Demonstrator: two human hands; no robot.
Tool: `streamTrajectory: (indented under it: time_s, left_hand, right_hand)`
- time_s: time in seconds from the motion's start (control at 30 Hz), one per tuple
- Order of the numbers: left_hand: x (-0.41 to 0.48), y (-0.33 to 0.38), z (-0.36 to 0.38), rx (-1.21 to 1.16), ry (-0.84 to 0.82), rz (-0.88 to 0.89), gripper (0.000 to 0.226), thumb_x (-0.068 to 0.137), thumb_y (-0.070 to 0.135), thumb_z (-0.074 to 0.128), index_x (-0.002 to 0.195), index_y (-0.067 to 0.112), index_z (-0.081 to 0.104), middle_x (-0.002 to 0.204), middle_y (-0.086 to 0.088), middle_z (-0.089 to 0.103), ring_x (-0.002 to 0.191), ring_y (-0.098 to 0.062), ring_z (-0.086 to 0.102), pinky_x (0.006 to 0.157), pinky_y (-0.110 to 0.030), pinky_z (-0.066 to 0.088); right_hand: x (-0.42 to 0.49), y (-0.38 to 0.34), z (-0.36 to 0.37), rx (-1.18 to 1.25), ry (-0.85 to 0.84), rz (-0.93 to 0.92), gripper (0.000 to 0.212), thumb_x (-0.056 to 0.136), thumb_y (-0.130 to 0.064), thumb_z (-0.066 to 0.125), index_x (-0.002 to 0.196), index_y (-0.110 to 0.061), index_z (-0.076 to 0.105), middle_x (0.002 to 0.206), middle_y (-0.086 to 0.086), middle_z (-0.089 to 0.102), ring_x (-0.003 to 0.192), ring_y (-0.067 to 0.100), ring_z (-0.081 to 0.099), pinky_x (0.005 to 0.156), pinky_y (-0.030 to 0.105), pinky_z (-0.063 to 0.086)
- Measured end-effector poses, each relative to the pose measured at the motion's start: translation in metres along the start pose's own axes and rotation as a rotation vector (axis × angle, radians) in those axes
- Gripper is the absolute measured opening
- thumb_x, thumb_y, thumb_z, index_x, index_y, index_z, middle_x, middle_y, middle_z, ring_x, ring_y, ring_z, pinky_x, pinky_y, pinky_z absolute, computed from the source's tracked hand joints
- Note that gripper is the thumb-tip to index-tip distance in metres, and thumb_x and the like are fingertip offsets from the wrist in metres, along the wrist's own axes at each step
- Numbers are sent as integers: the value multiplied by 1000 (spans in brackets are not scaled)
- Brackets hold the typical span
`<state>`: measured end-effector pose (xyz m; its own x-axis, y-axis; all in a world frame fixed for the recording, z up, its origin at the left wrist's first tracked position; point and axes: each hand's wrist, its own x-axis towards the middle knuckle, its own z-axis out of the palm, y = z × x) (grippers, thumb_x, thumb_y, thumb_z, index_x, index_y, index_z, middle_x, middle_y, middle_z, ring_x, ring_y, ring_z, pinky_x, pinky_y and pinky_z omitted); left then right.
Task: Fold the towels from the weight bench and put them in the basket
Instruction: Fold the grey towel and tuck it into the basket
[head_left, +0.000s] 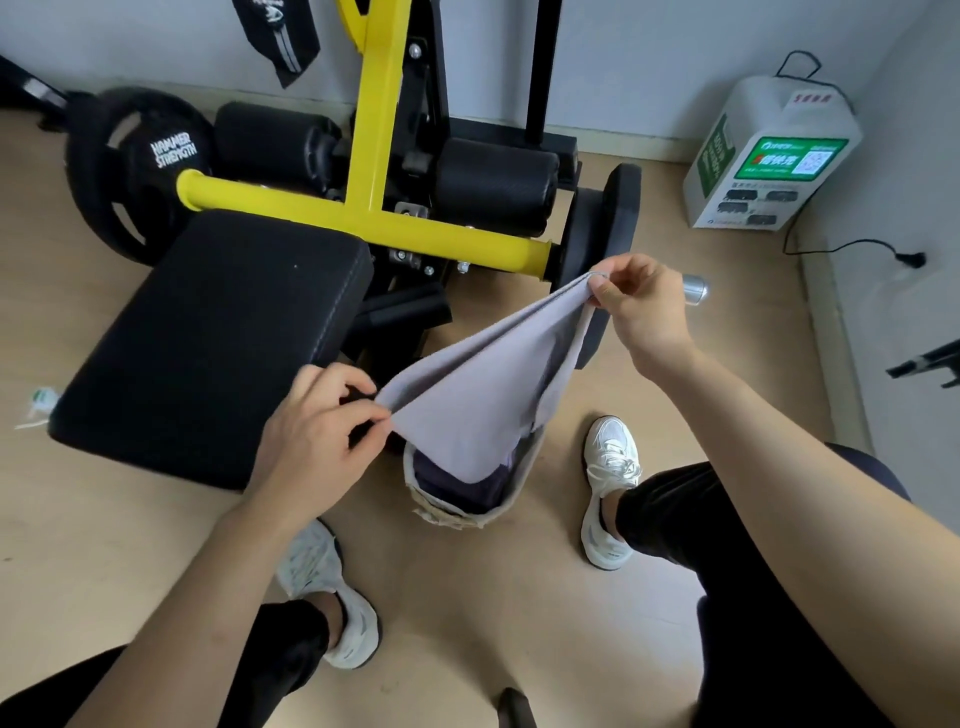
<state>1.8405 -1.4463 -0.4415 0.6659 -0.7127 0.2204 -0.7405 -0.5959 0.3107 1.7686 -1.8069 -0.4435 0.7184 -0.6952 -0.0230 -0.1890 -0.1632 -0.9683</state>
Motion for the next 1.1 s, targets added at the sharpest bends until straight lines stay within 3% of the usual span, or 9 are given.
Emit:
streamTrajectory:
  time_s: [0.07, 0.17, 0.3, 0.5, 0.67, 0.77, 0.9, 1.0, 1.1]
  left_hand:
    - [0, -5, 1, 23, 29, -39, 6, 86, 15, 79, 92, 13, 81, 117, -1, 69, 99, -28, 61, 55, -32, 48]
    - [-1, -10, 1, -36, 131, -36, 8, 86, 7, 80, 94, 7, 82, 100, -4, 78, 80, -26, 70, 61, -37, 57]
    - [0, -16, -4, -146, 264, -50, 6, 83, 5, 83, 89, 5, 82, 87, -5, 78, 64, -19, 68, 57, -35, 56]
    - [10, -18, -11, -389, 378, -302, 14, 86, 7, 80, 100, 4, 79, 87, -5, 76, 78, 8, 68, 74, -9, 53]
    - [21, -19, -14, -382, 461, -357, 33, 93, 7, 72, 126, 10, 67, 99, -8, 72, 82, -7, 66, 83, -12, 53]
    - [27, -22, -15, -325, 553, -354, 25, 98, 9, 65, 122, 3, 70, 101, -14, 71, 83, -14, 66, 81, -10, 50]
    - [31, -19, -11, -446, 309, -553, 14, 98, 10, 64, 107, 7, 74, 96, -5, 73, 81, 3, 67, 73, -2, 46]
    - [32, -19, -10, -611, 305, -668, 11, 99, 14, 63, 106, 14, 71, 101, -2, 73, 95, -13, 68, 88, -18, 52]
    - [35, -17, -12, -855, 341, -739, 5, 100, 18, 65, 101, 18, 69, 103, -3, 74, 99, -14, 70, 93, -34, 57]
  right_hand:
    - [-1, -1, 1, -91, -3, -34, 22, 91, -5, 68, 80, -23, 67, 76, -3, 66, 72, 13, 61, 75, 32, 57]
    - [-3, -2, 0, -185, -29, -69, 24, 90, -6, 70, 78, -27, 66, 76, -3, 67, 71, 13, 63, 75, 33, 57]
    - [-3, -1, -3, -189, -89, -56, 18, 88, -4, 72, 81, -21, 71, 76, -1, 69, 68, 9, 61, 70, 25, 54]
    - [-7, -4, -2, -207, -194, -11, 6, 89, -2, 71, 92, -6, 75, 81, 9, 71, 55, -5, 59, 58, 9, 48]
    - [-10, -11, 4, -38, -93, -28, 7, 85, -5, 77, 81, -11, 77, 81, 9, 73, 68, 16, 66, 64, 26, 55]
    - [-12, -14, 8, 86, -68, -28, 12, 82, -6, 80, 77, -16, 76, 76, 6, 72, 70, 15, 64, 67, 27, 56]
    - [-13, -6, 8, -293, -225, 145, 18, 72, -3, 87, 68, -14, 74, 48, -11, 65, 57, 21, 59, 55, 33, 52]
    - [-14, -6, 7, -196, -198, 245, 19, 74, -3, 85, 66, -16, 73, 54, -3, 67, 58, 30, 59, 62, 49, 55]
    - [-13, -11, 7, 20, -146, 269, 16, 81, -3, 79, 71, -12, 71, 68, 11, 64, 66, 31, 56, 71, 52, 50]
